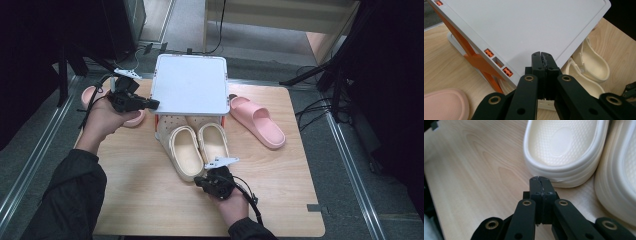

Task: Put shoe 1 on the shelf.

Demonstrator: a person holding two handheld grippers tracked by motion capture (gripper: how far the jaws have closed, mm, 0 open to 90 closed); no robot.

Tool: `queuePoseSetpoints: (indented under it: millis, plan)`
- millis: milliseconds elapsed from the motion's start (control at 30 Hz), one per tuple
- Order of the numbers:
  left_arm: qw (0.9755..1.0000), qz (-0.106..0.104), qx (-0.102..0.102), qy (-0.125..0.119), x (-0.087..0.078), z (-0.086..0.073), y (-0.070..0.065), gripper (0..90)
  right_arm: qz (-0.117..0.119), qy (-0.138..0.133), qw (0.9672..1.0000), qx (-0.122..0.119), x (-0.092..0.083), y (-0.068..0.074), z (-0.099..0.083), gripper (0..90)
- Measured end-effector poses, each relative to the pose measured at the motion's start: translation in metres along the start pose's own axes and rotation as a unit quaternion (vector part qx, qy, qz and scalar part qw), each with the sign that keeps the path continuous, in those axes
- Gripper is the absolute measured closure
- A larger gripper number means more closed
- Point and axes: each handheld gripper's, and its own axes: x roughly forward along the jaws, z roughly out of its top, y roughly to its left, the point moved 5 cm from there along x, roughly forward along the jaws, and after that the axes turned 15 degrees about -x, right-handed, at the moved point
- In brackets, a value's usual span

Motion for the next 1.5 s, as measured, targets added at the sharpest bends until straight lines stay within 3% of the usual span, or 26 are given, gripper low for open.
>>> queuePoseSetpoints:
  millis: [400,533,800,933,1033,1267,1500]
  plan:
    - [1.0000,-0.002,-0.007,0.000,0.001,0.000,-0.001,89.9,-0.009,-0.004,0.9999,-0.011,0.010,0.003,0.019,90.0]
    - [1.0000,-0.003,-0.009,-0.001,0.001,0.000,-0.001,89.9,-0.012,-0.013,0.9998,-0.010,0.015,-0.001,0.032,90.0]
    - [0.9999,-0.002,-0.013,-0.001,0.001,0.000,-0.001,89.8,-0.043,-0.011,0.9990,-0.009,0.037,-0.017,0.055,90.0]
    - [0.9998,-0.003,-0.017,-0.002,0.001,0.000,0.000,89.9,-0.031,-0.021,0.9993,0.000,0.045,-0.022,0.065,90.0]
    - [0.9998,-0.004,-0.019,-0.004,0.001,0.000,0.000,89.8,-0.046,-0.013,0.9987,-0.014,0.053,-0.020,0.070,90.0]
    - [0.9998,-0.003,-0.020,-0.006,0.001,-0.001,0.000,89.8,-0.064,-0.023,0.9976,0.011,0.066,-0.034,0.084,90.0]
    - [0.9997,-0.006,-0.021,-0.006,0.001,-0.001,0.000,89.9,-0.095,-0.010,0.9954,0.004,0.076,-0.045,0.099,90.0]
